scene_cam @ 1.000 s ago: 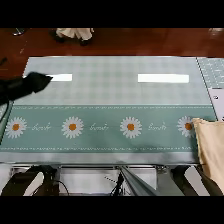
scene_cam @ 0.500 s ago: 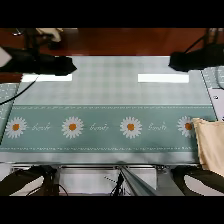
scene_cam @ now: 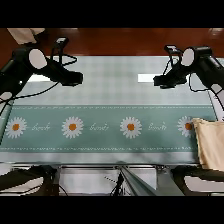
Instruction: Fold the shirts.
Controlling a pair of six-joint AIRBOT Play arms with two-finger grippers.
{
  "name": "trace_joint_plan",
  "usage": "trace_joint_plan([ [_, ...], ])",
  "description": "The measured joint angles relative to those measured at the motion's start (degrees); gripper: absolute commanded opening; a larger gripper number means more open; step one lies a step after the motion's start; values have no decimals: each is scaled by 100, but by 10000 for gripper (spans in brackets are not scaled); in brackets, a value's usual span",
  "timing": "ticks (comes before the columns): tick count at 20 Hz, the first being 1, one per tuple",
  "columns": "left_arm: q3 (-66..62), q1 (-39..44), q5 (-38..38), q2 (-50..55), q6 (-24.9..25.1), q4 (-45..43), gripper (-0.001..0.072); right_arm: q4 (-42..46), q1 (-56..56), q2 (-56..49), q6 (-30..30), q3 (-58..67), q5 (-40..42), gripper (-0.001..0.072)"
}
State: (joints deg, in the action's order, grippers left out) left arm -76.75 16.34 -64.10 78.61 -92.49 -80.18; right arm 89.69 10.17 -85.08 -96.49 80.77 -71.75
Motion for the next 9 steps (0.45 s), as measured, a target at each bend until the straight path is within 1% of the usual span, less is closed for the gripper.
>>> trace_joint_plan([
  [9,-4,9,-83,61,-33,-81,21,42,11,-52,-28,0,-39,26],
])
